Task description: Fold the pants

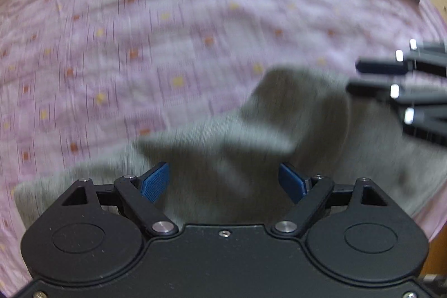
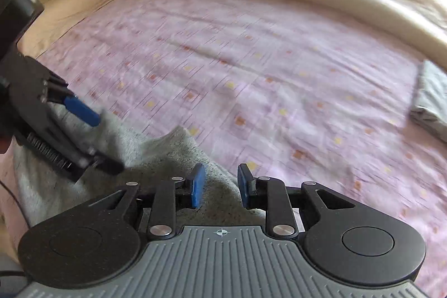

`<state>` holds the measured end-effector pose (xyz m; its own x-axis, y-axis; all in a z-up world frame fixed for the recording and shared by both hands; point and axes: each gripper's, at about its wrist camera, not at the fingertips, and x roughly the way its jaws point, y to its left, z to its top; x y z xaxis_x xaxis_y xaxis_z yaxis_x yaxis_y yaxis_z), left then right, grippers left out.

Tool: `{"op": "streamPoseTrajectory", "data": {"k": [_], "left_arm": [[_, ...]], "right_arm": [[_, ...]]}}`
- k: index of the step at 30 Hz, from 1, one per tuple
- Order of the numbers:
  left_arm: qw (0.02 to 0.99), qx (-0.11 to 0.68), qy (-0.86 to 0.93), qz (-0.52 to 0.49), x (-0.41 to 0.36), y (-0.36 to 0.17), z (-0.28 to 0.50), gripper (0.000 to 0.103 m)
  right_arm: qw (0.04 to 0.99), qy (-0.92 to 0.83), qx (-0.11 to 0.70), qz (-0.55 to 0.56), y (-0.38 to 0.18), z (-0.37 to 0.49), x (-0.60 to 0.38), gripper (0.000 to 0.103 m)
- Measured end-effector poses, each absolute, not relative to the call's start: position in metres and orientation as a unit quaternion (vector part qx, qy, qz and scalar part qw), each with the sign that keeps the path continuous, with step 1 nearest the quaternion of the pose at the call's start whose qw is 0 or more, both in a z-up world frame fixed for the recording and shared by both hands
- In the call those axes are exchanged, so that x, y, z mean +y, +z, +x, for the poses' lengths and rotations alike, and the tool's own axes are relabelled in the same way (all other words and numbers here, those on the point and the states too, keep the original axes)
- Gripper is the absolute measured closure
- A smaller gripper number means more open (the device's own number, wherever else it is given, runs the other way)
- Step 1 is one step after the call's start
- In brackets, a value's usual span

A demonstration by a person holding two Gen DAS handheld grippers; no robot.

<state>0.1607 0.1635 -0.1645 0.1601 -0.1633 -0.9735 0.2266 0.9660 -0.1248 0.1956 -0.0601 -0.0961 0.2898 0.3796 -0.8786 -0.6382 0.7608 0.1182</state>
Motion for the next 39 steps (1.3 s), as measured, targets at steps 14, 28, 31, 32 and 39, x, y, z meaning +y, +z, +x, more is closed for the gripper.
{"op": "streamPoseTrajectory", "data": {"k": [14, 28, 31, 32, 39], "left_arm": [[0.766, 0.608, -0.158, 0.136, 0.137, -0.189, 0.127, 0.004], [0.781, 0.584, -0.182, 0.123, 0.151, -0.189, 0.114, 0.003], [0.782, 0.581, -0.187, 0.125, 0.152, -0.19, 0.113, 0.002], [0.782, 0.582, -0.187, 0.12, 0.153, -0.189, 0.113, 0.002], [0.782, 0.599, -0.172, -0.028, 0.191, -0.165, 0.135, 0.014]], "right_arm": [[0.773, 0.368, 0.496, -0.142, -0.081, 0.178, -0.063, 0.078], [0.648, 0.455, 0.595, -0.138, -0.106, 0.183, -0.053, 0.075], [0.674, 0.442, 0.568, -0.169, -0.104, 0.184, -0.049, 0.075], [0.685, 0.431, 0.564, -0.164, -0.104, 0.189, -0.05, 0.075], [0.702, 0.412, 0.568, -0.123, -0.101, 0.22, -0.057, 0.075]]}}
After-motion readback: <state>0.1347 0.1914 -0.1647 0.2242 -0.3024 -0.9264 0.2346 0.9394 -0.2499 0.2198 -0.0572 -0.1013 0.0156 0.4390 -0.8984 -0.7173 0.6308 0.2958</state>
